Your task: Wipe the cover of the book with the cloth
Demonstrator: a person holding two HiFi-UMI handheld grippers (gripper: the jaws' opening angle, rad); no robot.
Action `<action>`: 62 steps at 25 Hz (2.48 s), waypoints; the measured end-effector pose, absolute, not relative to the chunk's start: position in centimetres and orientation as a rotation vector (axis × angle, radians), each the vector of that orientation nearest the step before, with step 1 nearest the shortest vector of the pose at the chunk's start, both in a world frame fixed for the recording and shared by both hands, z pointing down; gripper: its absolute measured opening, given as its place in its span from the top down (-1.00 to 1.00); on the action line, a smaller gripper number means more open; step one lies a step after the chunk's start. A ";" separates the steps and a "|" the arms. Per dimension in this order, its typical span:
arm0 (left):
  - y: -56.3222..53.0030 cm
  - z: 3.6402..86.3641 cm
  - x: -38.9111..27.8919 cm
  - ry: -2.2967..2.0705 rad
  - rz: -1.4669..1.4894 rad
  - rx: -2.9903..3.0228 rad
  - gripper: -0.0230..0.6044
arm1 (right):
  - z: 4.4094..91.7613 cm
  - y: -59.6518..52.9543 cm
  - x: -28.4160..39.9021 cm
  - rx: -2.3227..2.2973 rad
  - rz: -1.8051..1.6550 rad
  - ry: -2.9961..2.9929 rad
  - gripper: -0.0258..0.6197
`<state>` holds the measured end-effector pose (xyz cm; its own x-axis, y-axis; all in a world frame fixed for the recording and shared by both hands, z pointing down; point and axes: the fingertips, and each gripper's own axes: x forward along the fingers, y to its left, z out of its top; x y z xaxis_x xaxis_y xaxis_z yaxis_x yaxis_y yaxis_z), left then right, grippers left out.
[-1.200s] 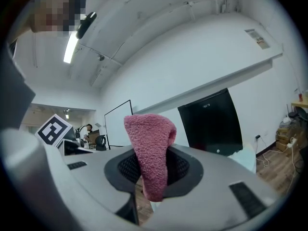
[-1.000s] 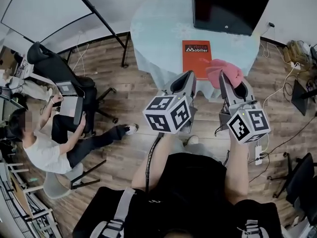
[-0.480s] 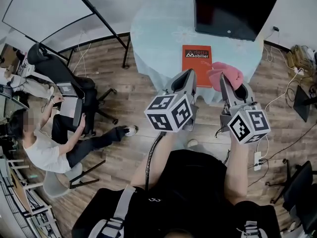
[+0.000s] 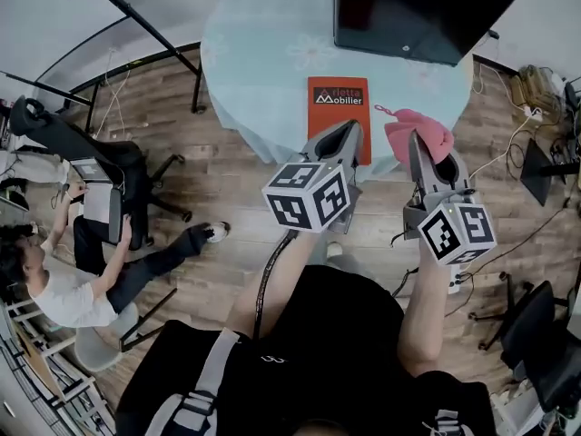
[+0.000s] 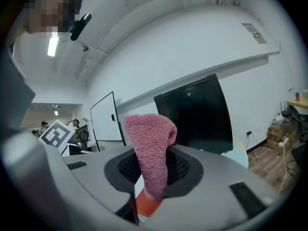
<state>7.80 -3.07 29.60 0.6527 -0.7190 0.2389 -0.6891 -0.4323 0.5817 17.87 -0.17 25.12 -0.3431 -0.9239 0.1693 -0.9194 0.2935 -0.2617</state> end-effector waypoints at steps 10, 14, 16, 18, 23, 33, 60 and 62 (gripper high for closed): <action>-9.3 33.9 5.1 -1.103 -0.043 2.112 0.89 | 28.9 -8.4 16.2 -1.784 -0.601 2.595 0.64; -12.2 36.2 3.0 -1.085 -0.037 2.047 0.89 | 30.4 -11.9 13.4 -1.746 -0.644 2.657 0.64; -13.3 36.8 2.0 -1.078 -0.060 2.014 0.89 | 31.0 -13.0 11.4 -1.716 -0.653 2.719 0.64; -14.5 37.4 0.9 -1.096 -0.070 1.993 0.89 | 31.7 -14.2 9.9 -1.707 -0.648 2.769 0.64; -17.2 39.6 -1.7 -1.154 -0.104 1.906 0.89 | 32.9 -16.6 7.3 -1.694 -0.646 2.848 0.64; -19.0 42.3 -3.4 -1.210 -0.028 1.850 0.89 | 35.4 -18.9 4.5 -1.668 -0.699 2.941 0.64; -17.9 49.2 -3.6 -1.372 0.205 1.695 0.89 | 47.4 -20.2 2.1 -1.618 -0.812 3.127 0.64; -17.8 49.4 -3.0 -1.374 0.221 1.695 0.89 | 48.1 -20.3 2.4 -1.637 -0.814 3.140 0.64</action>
